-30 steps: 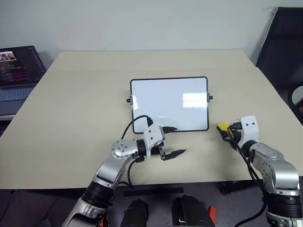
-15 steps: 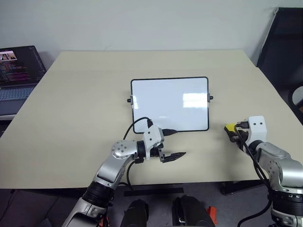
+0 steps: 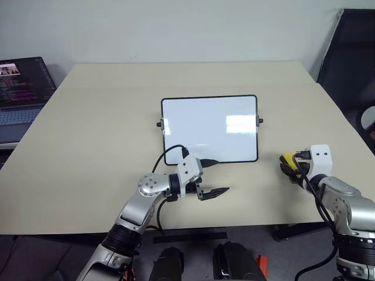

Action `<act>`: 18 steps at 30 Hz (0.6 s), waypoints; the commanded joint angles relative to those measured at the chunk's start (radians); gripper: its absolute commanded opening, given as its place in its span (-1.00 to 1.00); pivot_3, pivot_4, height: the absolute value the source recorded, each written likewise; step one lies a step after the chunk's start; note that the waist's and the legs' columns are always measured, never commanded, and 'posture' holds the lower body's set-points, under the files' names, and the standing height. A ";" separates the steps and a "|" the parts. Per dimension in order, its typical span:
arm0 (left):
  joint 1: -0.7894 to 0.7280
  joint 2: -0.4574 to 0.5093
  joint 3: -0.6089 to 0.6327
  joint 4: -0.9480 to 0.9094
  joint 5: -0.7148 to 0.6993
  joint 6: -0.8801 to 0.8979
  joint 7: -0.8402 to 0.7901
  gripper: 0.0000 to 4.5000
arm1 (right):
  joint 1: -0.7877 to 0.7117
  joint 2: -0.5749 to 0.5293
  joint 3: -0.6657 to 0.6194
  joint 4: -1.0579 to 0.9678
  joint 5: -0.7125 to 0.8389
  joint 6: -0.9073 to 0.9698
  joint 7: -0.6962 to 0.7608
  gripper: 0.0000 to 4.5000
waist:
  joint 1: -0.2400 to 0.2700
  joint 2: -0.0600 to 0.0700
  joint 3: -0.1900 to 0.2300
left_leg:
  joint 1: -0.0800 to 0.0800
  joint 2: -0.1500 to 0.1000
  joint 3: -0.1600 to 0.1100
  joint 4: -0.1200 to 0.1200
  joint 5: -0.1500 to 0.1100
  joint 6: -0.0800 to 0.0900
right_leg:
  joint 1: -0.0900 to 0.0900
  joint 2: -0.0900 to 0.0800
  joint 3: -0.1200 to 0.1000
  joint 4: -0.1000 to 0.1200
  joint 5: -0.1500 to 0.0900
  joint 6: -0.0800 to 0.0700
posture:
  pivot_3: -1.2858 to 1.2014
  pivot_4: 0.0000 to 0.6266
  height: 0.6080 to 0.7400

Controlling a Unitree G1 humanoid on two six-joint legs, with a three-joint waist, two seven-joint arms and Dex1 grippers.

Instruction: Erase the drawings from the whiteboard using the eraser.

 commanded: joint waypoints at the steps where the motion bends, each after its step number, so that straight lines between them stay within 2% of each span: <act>1: -0.015 -0.005 0.009 -0.015 -0.005 -0.014 0.003 1.00 | -0.003 -0.006 -0.007 -0.018 -0.002 -0.028 -0.008 0.98 | 0.000 0.000 0.000 | 0.000 0.000 0.000 0.000 0.000 0.000 | 0.000 0.000 0.000 0.000 0.000 0.000 | 0.03 -0.52 1.00; 9: -0.024 -0.010 0.027 -0.017 -0.015 0.002 0.024 1.00 | -0.035 0.031 -0.047 -0.065 0.001 -0.120 -0.072 0.98 | -0.001 0.000 0.000 | 0.000 0.000 0.000 0.000 0.000 0.000 | 0.000 0.000 0.000 0.000 0.000 0.000 | 0.03 -0.52 1.00; 14: -0.019 -0.027 0.090 -0.080 -0.052 0.065 0.103 1.00 | -0.043 0.050 -0.042 -0.150 -0.008 -0.196 -0.109 0.98 | -0.001 0.000 0.000 | 0.000 0.000 0.000 0.000 0.000 0.000 | 0.000 0.000 0.000 0.000 0.002 0.004 | 0.03 -0.52 1.00; 18: 0.000 -0.030 0.154 -0.120 -0.016 0.091 0.229 1.00 | -0.006 0.057 -0.026 -0.195 -0.040 -0.259 -0.137 0.98 | -0.001 0.000 0.000 | 0.000 0.000 0.000 0.000 0.000 0.000 | 0.000 0.000 0.000 0.000 0.002 0.004 | 0.03 -0.52 1.00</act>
